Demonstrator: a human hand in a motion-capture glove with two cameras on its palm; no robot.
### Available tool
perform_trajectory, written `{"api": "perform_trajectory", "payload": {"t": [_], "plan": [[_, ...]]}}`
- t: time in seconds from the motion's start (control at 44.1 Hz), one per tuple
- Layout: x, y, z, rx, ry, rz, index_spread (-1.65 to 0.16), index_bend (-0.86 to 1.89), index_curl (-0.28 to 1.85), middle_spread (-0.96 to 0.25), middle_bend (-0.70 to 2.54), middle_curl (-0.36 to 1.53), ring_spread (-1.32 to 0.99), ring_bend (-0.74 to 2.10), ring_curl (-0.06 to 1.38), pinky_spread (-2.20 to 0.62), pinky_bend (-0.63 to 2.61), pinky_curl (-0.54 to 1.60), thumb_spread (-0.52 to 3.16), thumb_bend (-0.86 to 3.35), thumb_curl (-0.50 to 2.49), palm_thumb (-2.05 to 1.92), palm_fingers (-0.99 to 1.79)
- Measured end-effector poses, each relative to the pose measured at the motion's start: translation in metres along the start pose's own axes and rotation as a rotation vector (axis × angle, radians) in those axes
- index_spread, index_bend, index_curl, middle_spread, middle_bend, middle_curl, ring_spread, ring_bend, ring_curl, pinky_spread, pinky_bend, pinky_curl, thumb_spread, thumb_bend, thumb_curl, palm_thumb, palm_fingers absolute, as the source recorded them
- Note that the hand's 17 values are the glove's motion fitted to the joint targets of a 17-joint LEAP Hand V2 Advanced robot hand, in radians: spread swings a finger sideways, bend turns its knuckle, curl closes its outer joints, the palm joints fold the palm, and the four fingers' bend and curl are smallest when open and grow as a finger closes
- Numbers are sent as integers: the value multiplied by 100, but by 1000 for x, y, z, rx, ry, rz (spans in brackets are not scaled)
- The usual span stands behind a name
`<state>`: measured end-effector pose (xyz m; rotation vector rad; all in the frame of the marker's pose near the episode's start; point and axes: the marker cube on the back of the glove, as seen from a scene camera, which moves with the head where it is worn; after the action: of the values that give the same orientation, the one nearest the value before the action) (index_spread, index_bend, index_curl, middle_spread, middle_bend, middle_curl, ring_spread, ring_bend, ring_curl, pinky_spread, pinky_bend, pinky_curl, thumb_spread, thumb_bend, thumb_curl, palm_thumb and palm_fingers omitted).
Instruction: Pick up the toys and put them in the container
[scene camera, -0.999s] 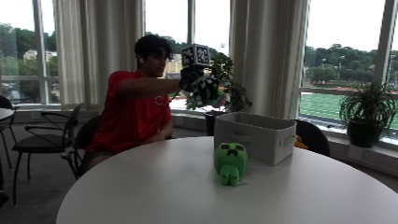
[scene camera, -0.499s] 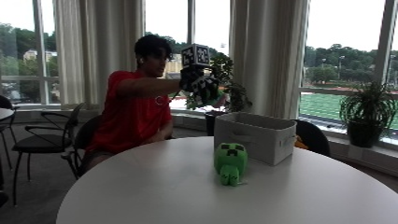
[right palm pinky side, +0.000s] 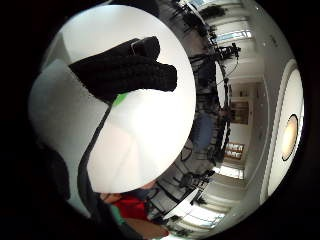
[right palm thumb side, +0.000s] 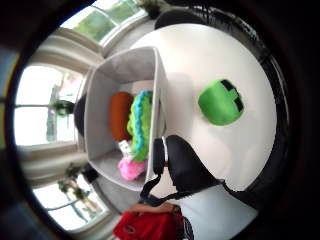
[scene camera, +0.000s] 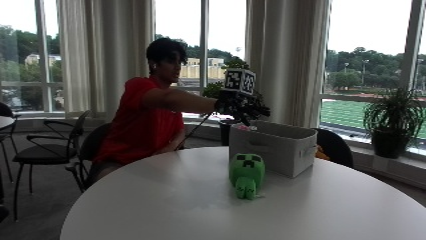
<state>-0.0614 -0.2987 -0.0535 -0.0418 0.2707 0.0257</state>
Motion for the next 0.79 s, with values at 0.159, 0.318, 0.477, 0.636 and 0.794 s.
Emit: {"api": "perform_trajectory", "payload": {"t": [0.159,0.318,0.477,0.636,0.794], "plan": [[24,-7,55,-66,-23,-1,-39,10,26,-10,13,28,-1,45,28,5,143,38,117,-3,47,7,-21],[31,-15,98,-137,-62,31,-39,11,24,-9,11,26,0,42,28,7,144,38,116,-2,45,7,-19],[23,-26,126,-198,-73,53,-39,9,21,-8,12,24,1,42,28,6,146,38,115,-2,43,8,-20],[21,-39,151,-240,-82,37,-38,6,17,-7,11,23,1,47,30,4,151,38,114,-2,41,9,-18],[12,-53,161,-249,-6,22,-39,7,13,-8,14,22,-6,72,36,-6,153,38,112,-2,39,9,-2]]}}
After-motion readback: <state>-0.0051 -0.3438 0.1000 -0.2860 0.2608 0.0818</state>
